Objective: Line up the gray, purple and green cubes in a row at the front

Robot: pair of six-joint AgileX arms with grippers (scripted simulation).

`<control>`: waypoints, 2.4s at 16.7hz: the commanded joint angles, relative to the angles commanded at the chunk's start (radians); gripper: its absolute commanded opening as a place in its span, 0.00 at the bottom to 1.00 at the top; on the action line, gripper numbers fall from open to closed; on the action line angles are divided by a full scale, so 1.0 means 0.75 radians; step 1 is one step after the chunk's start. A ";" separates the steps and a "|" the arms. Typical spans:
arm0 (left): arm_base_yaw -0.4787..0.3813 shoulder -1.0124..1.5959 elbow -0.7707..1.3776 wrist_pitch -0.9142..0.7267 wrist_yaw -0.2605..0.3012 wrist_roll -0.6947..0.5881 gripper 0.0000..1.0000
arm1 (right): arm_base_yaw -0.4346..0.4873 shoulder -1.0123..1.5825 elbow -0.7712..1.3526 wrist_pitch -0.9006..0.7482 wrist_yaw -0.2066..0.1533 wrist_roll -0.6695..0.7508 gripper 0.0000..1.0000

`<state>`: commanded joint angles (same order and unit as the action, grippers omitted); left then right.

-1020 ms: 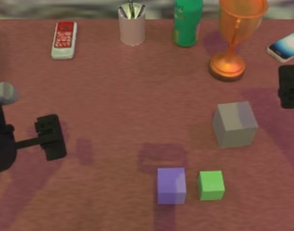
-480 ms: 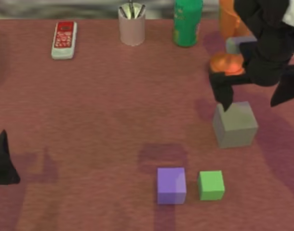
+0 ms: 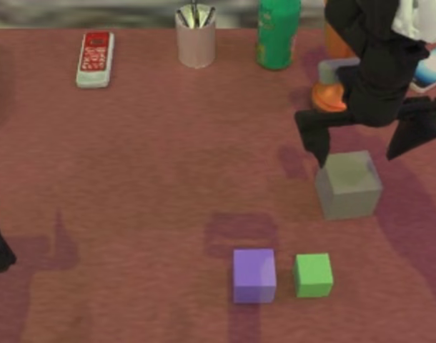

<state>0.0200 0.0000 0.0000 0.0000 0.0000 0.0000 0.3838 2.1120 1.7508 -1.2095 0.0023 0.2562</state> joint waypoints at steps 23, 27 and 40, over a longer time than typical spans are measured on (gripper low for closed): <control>0.000 0.000 0.000 0.000 0.000 0.000 1.00 | 0.002 0.131 -0.284 0.415 0.001 0.004 0.47; 0.000 0.000 0.000 0.000 0.000 0.000 1.00 | 0.002 0.131 -0.284 0.415 0.001 0.004 0.17; 0.000 0.000 0.000 0.000 0.000 0.000 1.00 | 0.000 0.117 -0.262 0.389 0.003 0.005 0.00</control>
<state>0.0200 0.0000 0.0000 0.0000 0.0000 0.0000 0.3842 2.1994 1.5541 -0.9174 0.0049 0.2602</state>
